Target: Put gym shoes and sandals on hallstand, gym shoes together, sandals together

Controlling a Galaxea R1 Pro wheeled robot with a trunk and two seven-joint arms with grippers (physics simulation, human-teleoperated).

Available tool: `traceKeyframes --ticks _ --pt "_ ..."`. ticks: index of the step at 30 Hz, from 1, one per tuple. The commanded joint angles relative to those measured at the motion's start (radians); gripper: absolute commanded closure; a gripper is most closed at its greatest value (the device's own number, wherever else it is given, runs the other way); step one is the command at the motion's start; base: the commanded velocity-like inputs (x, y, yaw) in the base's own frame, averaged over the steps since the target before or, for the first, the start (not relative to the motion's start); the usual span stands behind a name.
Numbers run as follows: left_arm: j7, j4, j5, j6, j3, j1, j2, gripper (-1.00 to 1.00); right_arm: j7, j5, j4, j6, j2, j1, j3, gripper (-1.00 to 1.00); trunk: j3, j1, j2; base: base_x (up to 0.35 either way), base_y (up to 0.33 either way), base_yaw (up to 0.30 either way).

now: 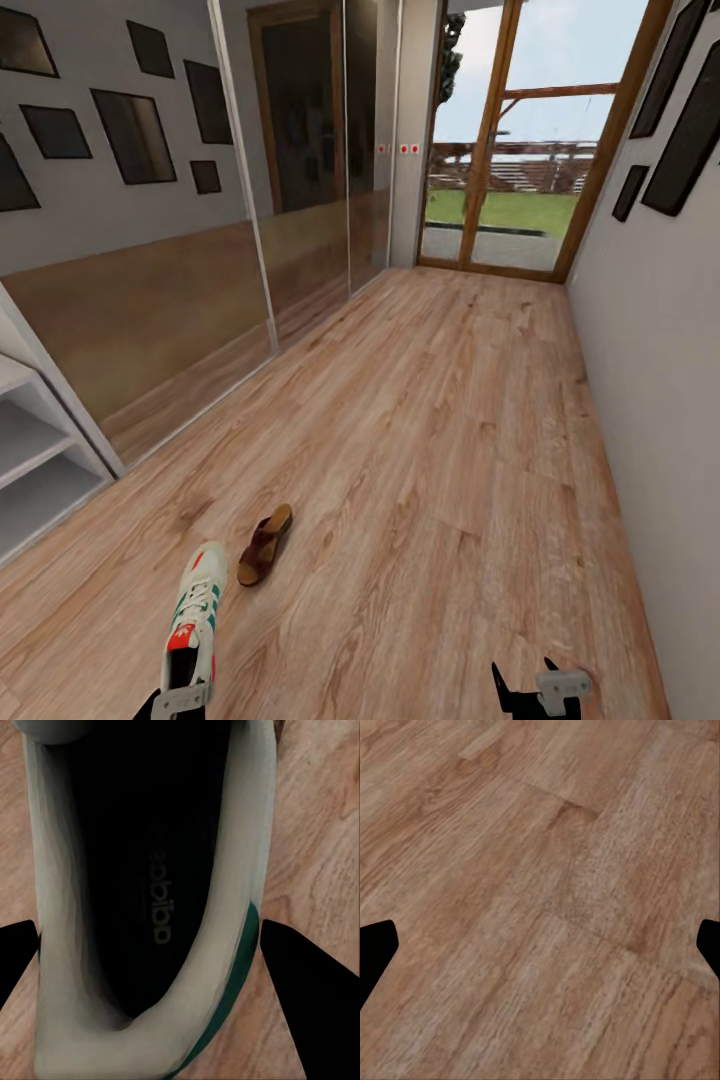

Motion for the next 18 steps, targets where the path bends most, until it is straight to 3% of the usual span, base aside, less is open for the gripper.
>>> traceKeyframes --ticks 1,11,18 --pt "0.002 0.000 -0.003 -0.003 0.001 0.000 0.000 1.00 0.005 -0.011 0.001 -0.003 -0.001 -0.001 0.005 -1.00 -0.001 0.000 0.000 0.324 -0.097 0.000" --pt "0.002 0.000 -0.003 -0.003 0.001 0.001 0.000 1.00 0.005 -0.011 0.000 -0.003 -0.001 -0.001 0.005 -1.00 -0.001 0.000 0.000 0.309 -0.142 -0.010" --pt "0.002 0.000 -0.003 -0.003 0.002 0.001 0.000 1.00 0.005 -0.011 0.000 -0.003 -0.001 -0.001 0.005 -1.00 0.004 0.000 0.000 0.305 -0.153 -0.178"
